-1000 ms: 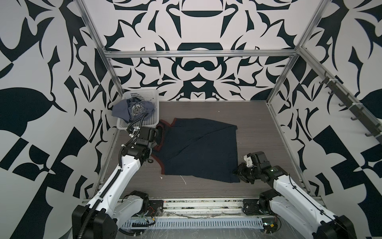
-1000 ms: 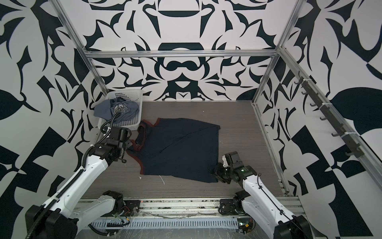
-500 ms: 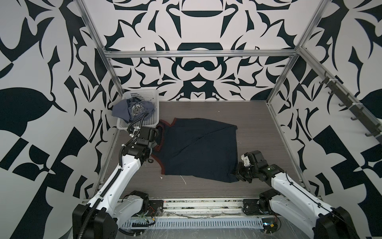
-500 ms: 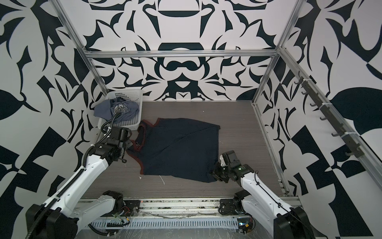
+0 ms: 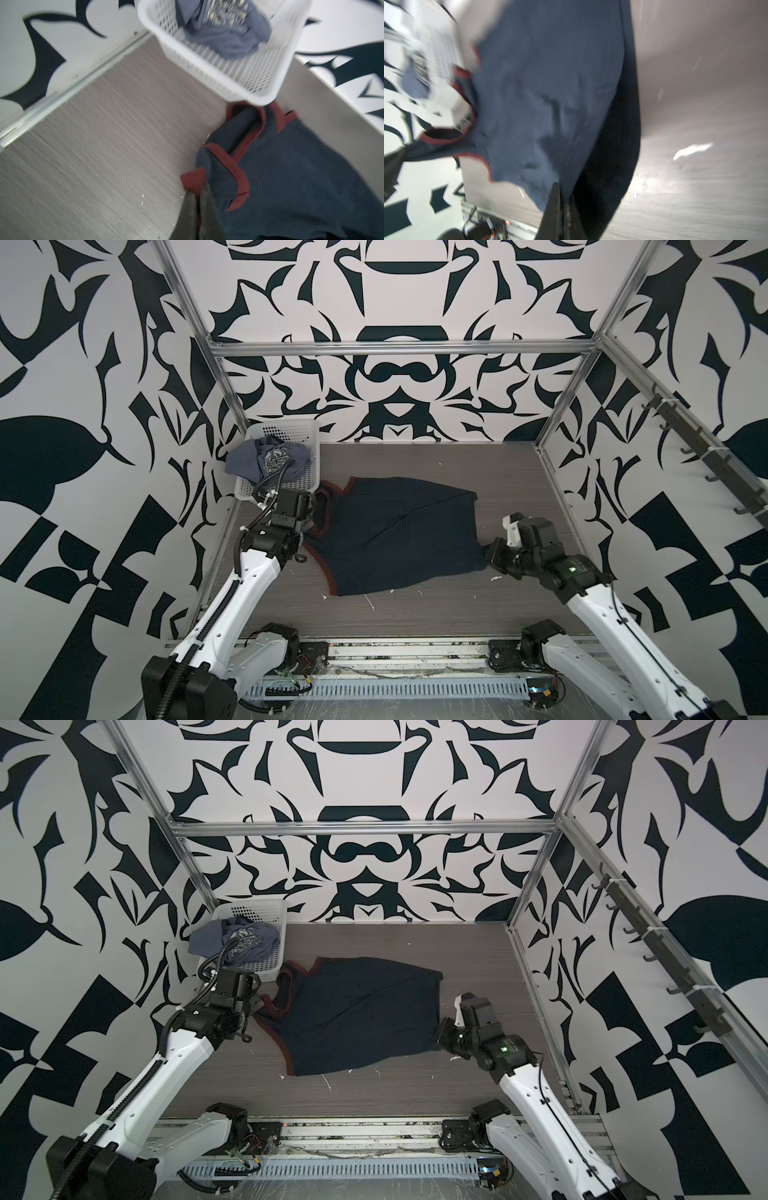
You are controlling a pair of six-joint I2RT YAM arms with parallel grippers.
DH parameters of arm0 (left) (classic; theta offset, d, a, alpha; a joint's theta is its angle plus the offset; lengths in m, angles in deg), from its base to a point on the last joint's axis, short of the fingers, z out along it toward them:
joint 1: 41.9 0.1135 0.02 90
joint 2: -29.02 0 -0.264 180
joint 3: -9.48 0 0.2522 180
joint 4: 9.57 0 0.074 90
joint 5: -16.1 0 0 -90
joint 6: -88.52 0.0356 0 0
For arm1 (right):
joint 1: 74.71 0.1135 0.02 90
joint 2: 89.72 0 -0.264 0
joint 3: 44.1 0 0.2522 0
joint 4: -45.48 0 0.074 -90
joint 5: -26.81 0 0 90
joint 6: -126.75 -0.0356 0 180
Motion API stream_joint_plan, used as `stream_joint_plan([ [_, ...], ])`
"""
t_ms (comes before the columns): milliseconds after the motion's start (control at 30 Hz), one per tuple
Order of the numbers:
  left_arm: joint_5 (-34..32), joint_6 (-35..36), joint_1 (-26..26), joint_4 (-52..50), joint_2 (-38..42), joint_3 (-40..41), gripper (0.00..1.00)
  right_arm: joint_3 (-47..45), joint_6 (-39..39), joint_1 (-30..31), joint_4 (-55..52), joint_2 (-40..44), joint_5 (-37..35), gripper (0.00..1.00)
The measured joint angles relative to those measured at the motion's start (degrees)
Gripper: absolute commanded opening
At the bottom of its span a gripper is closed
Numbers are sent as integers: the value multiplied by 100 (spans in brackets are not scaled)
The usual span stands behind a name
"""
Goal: Fold and stack tank tops
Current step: Smooth out the tank top at the center of the table.
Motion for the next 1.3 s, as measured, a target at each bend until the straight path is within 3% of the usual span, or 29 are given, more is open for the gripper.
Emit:
stream_joint_plan([
  [200, -50, 190, 289, -120, 420, -997, 0, 1849, 697, -892, -529, 251, -542, 0],
  [400, -66, 317, 573, -387, 586, -2120, 0, 3364, 1252, -975, -844, 125, -1462, 0],
  [633, 363, 404, 605, -481, -216, -3169, 0, 4118, 1635, -1040, -586, -833, -2096, 0],
  [867, 1237, 544, 612, -535, -2149, -4535, 0, 4865, 1539, -2181, 122, -2479, -1362, 0],
  [1100, 2048, 723, 599, -767, -4109, -6992, 0, 6183, 1193, -2848, 520, -3934, -564, 0],
  [1200, 2214, 839, 599, -776, -4577, -7969, 0, 6776, 1084, -2962, 621, -4218, -323, 0],
  [1300, 2341, 931, 599, -669, -4616, -8297, 0, 7049, 992, -3143, 706, -4197, -153, 0],
])
